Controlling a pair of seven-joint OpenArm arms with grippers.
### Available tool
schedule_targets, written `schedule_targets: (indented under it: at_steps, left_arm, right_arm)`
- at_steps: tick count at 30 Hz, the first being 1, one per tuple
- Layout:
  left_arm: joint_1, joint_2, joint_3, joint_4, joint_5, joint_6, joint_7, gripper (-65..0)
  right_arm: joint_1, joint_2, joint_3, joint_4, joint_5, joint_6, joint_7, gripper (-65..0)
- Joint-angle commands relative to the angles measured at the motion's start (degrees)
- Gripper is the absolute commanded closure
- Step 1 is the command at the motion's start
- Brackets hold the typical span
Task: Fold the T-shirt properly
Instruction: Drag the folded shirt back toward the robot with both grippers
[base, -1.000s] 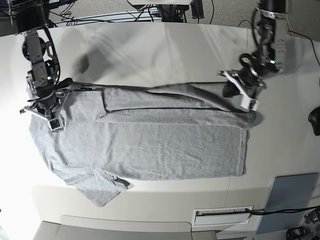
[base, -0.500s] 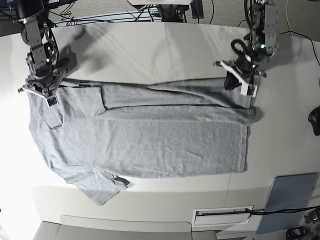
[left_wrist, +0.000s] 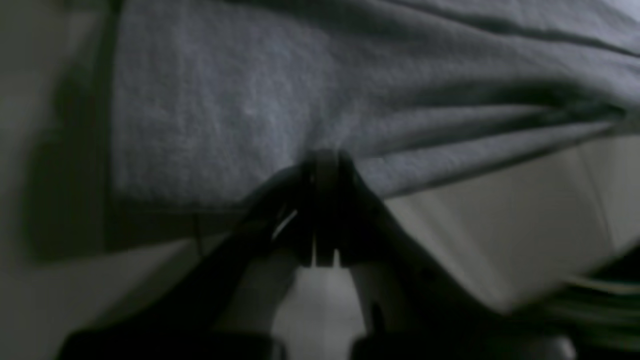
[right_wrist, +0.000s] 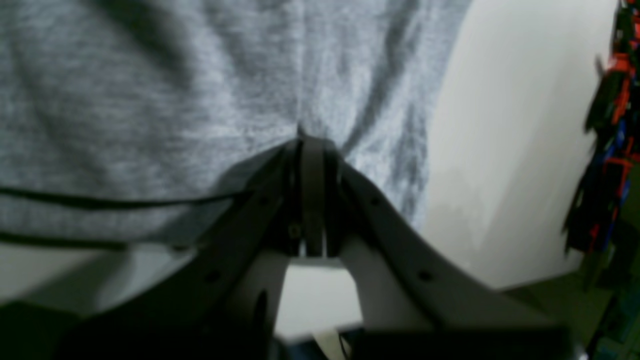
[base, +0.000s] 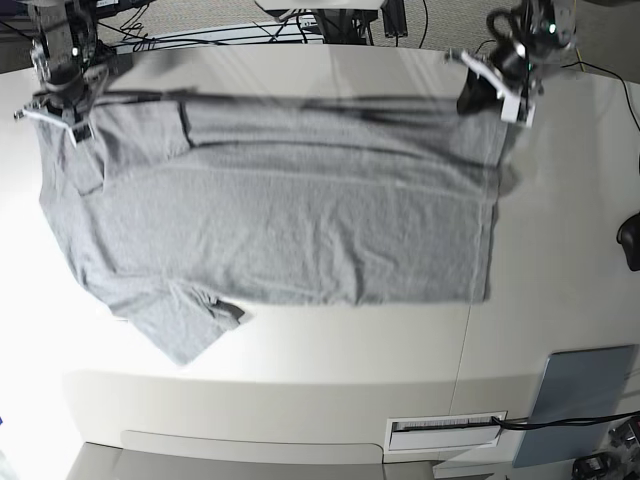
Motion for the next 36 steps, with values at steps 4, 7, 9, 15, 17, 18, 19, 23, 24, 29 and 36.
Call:
schedule_targets:
  at_steps: [4, 7, 9, 15, 17, 18, 19, 23, 24, 29, 36]
  left_arm:
    - [6.99, -0.33, -0.37, 0.55, 6.97, 2.49, 10.38, 0.0]
    - [8.7, -0.33, -0.37, 1.27, 6.97, 0.26, 9.81, 0.0]
    - [8.98, -0.33, -0.37, 1.51, 6.97, 0.15, 10.08, 0.0]
    - [9.22, -0.35, -0.39, 3.37, 6.99, 0.28, 11.08, 0.0]
    - [9.62, -0.37, -0.44, 4.37, 7.02, 0.28, 11.1, 0.0]
    - [9.75, -0.37, -0.44, 4.9, 7.1, 0.31, 11.21, 0.0]
    - [9.81, -0.35, -0.44, 5.31, 7.26, 0.31, 11.34, 0.0]
    - [9.92, -0.68, -0.44, 6.23, 8.61, 0.33, 11.67, 0.0]
    - [9.94, -1.05, -0.44, 6.23, 8.72, 0.33, 11.65, 0.0]
    - [10.12, -1.62, -1.95, 6.27, 8.7, 0.33, 11.61, 0.0]
    - [10.1, -1.62, -6.43, 6.71, 8.46, 0.04, 11.43, 0.0]
  right_arm:
    - [-4.31, 1.11, 2.84, 1.75, -0.46, -0.79, -0.31, 0.0]
    - [-6.38, 1.11, 4.07, 1.75, -0.46, -0.79, 0.04, 0.0]
    - [-7.65, 1.11, 4.7, 1.75, -0.46, -0.79, 0.0, 0.0]
    - [-10.78, 1.09, 5.31, 1.75, -1.97, -0.85, 0.09, 0.0]
    - [-11.02, 1.09, 5.31, 1.75, -1.97, -0.87, 0.11, 0.0]
    - [-11.02, 1.05, 5.31, 1.75, -1.97, -0.9, 0.02, 0.0]
    - [-11.02, 0.9, 5.31, 1.75, -1.97, -0.94, -0.2, 0.0]
    - [-11.06, 0.81, 5.31, 1.73, -2.29, -1.33, -1.33, 0.0]
    - [-11.54, 0.81, 5.31, 1.73, -3.06, -1.46, -1.44, 0.0]
    - [-13.22, 0.83, 5.31, 1.73, -5.84, -3.04, -0.94, 0.0]
    - [-13.86, 0.83, 5.33, 2.25, -7.06, -4.63, -0.7, 0.0]
